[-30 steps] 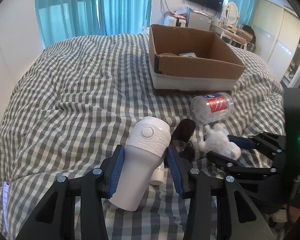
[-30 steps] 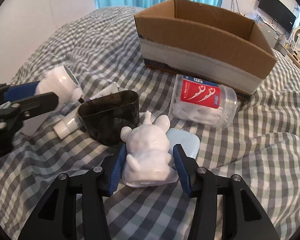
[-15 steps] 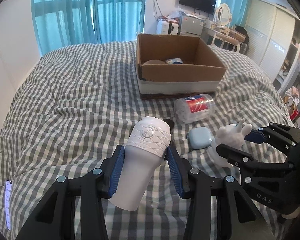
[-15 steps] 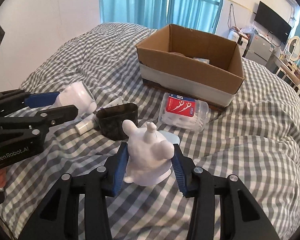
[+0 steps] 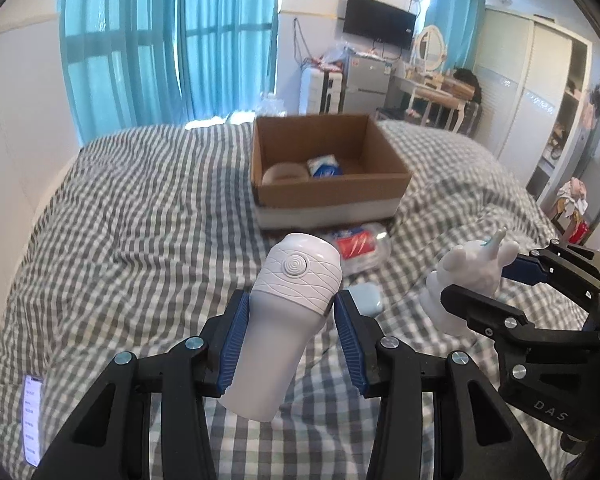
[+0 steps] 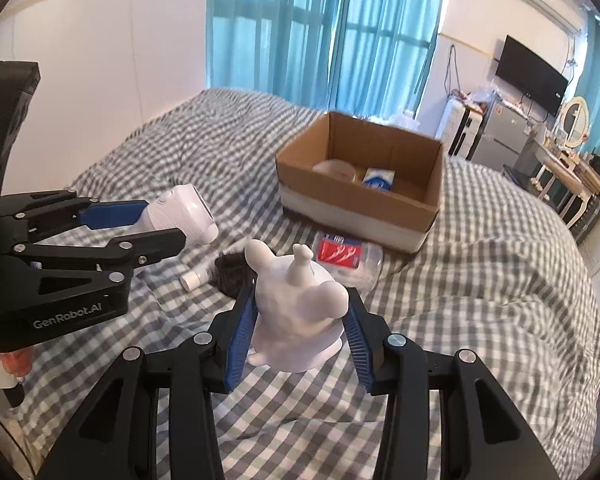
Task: Organize objects
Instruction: 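Carry the bottle and figurine into the box and release both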
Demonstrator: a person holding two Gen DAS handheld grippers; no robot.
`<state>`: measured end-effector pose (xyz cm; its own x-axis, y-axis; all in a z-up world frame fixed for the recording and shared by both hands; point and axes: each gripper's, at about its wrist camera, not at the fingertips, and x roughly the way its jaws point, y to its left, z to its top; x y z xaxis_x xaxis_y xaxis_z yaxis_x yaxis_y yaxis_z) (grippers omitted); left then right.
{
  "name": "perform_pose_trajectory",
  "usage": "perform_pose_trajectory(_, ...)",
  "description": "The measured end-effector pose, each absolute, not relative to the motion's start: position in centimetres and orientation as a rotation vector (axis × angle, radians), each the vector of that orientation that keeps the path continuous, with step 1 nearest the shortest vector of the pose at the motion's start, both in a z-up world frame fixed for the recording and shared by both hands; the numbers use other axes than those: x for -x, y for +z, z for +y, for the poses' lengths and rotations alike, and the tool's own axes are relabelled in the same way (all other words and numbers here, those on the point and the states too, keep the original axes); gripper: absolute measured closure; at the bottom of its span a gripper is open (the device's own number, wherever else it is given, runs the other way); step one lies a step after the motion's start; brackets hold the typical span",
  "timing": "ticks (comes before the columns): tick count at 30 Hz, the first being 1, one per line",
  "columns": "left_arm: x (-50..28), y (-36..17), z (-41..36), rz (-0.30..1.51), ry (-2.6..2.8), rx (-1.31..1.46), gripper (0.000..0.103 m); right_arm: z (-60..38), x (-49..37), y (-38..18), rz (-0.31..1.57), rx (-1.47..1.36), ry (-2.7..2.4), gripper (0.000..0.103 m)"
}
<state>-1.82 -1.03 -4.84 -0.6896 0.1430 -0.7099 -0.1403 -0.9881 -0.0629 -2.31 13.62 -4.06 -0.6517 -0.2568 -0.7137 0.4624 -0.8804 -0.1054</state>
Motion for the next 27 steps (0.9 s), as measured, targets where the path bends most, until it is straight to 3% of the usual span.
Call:
perform_pose_trajectory(15,9.7,3.0,0.4,0.027,2.785,0.969,0.058,14.8,9.1,4.6,0.307,-0.868,-2.616,0.06)
perform_pose_trajectory(27,23.4,0.9,1.4,0.035,2.758,1.029,0.058,16.2,23.9,3.8,0.245,-0.933,-2.659,0.06)
